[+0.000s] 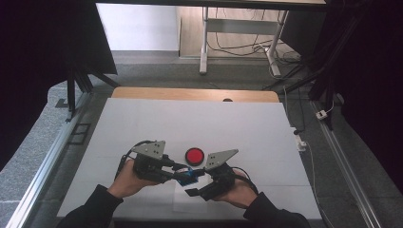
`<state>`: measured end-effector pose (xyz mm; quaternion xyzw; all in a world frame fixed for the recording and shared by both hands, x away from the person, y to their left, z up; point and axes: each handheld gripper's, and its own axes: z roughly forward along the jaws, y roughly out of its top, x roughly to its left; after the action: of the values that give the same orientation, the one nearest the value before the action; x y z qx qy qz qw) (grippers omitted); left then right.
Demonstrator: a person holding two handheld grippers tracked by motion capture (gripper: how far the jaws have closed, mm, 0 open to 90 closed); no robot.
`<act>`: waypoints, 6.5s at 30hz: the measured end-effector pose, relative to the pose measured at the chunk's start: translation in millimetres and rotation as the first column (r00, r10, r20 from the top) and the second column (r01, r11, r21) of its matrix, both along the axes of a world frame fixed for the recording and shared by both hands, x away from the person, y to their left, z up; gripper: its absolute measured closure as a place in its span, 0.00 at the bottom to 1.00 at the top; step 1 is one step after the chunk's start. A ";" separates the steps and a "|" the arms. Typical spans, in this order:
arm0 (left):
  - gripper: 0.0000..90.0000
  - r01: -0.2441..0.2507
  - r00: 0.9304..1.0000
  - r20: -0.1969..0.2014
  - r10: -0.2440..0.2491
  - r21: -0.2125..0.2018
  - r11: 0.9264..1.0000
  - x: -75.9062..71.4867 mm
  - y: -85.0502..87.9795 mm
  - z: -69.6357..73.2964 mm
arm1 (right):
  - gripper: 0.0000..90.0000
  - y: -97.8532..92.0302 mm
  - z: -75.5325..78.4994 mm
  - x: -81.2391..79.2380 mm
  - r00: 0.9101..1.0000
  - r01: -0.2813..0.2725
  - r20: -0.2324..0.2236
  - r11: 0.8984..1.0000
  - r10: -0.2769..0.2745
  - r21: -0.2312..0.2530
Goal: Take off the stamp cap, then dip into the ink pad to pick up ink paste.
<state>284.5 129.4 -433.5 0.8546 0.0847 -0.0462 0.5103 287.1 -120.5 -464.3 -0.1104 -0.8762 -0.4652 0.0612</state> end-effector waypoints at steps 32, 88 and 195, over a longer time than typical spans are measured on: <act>0.78 0.055 0.998 0.034 -0.054 -0.018 0.998 -2.3 -0.5 -0.7 | 0.75 -1.7 1.7 2.8 0.996 -0.078 -0.037 0.996 0.079 0.043; 0.78 -0.046 0.998 0.035 0.047 -0.036 0.998 -2.8 14.2 5.2 | 0.77 -13.6 5.5 -5.8 0.993 -0.030 0.111 0.997 0.038 -0.072; 0.77 -0.296 0.955 0.042 0.293 0.094 0.951 20.5 -5.0 -4.0 | 0.76 -188.3 21.5 -34.9 0.746 0.649 0.182 0.761 -0.640 0.015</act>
<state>305.0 124.3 -437.5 0.8571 0.2066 0.0464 0.4696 252.2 -308.8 -442.9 -0.3658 -0.7973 -0.4437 -0.1836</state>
